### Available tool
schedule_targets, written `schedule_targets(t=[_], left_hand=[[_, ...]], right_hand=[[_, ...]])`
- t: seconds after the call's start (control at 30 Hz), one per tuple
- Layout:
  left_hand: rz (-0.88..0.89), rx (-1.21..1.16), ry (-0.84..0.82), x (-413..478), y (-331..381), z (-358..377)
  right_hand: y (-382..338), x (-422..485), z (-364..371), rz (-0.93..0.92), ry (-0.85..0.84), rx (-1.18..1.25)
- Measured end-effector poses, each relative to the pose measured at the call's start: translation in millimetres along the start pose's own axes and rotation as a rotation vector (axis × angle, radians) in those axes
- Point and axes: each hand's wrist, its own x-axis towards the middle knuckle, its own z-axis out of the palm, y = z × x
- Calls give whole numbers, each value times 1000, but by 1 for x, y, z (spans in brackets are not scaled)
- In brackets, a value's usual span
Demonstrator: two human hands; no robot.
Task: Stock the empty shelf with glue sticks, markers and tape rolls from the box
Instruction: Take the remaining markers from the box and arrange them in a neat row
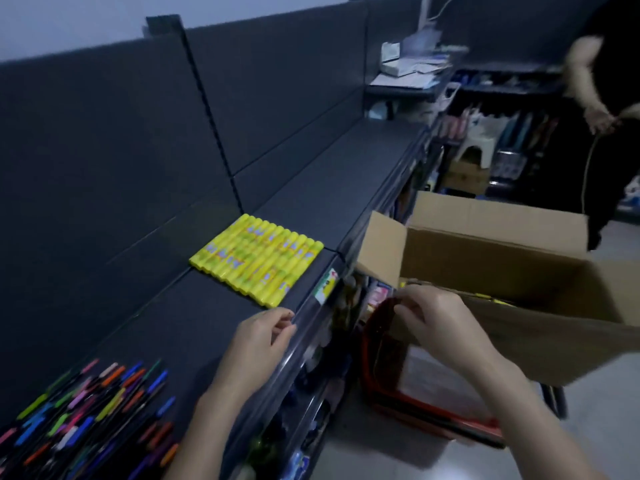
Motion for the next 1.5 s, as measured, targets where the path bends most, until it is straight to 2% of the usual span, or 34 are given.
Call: schedule_targets(t=[0.23,0.43,0.53,0.67,0.87,0.93,1.07,1.3,1.4,1.5], left_hand=[[151,7,-52,50,88,64],[246,38,-104,81,140,105],[266,62,-186,91,158,123],[310,122,-282,111,177,144],[411,155,-378,153,195,178],[430,164,-444,168,196,197],[460,224,-633,192,195,243],[468,280,-876,219,186,309],[484,298,-937,231,183,335],[512,331,-994,237,179,367]], right_hand=[[99,6,-66,84,133,-56],[171,-2,-94,228,138,-72],[196,-8,-97,282,150,-63],[215,-8,-92,322,81,-57],[236,-16,-77,483,52,11],[239,-23,-67,565,102,56],[253,-38,-43,728,90,100],[291,-34,-27,821,-10,-8],[306,-23,-27,919,-87,-62],[318,-15,-28,1034,-43,-48]])
